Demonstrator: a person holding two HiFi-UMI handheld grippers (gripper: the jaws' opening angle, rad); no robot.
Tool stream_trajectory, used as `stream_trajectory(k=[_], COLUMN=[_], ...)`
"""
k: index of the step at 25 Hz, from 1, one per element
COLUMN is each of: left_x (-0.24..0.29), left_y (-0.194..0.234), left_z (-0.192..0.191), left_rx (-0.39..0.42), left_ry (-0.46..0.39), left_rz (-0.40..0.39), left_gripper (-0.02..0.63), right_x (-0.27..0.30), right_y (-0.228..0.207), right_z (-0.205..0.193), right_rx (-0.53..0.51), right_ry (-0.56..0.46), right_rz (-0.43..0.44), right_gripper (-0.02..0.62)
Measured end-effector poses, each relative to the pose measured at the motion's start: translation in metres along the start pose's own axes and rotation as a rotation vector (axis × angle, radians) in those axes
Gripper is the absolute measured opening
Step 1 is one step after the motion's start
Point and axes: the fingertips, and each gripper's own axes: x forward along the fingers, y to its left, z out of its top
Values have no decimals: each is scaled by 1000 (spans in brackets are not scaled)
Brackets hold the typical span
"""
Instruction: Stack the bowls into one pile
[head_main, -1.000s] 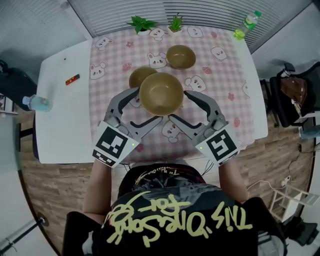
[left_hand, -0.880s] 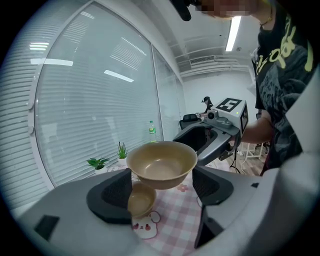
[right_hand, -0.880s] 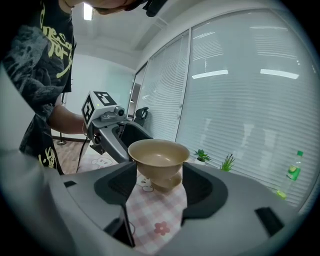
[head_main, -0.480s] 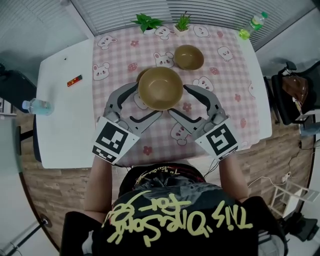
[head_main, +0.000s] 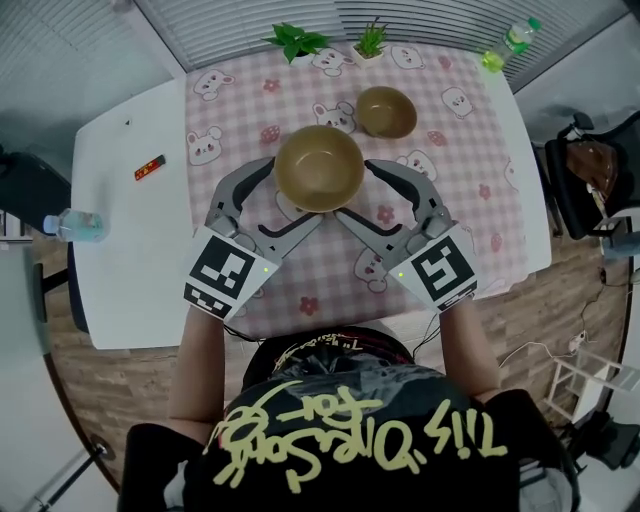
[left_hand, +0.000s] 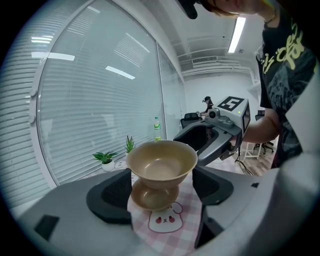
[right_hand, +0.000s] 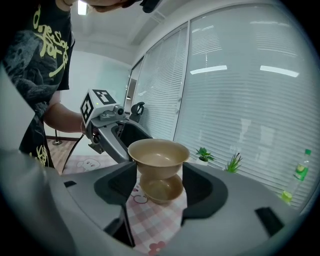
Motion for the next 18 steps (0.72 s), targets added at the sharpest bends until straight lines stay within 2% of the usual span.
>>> stream_trajectory(k=[10, 18], left_x=[15, 31], left_y=[12, 13], left_z=[-17, -40], left_rx=[-13, -19], left_ry=[16, 68], left_rz=[-3, -20], left_gripper=[391, 399], right_x=[19, 30], right_y=[-4, -5], right_z=[-17, -44], right_rx=[46, 73], right_ry=[20, 47], right_rz=[-4, -1], right_gripper=[290, 290])
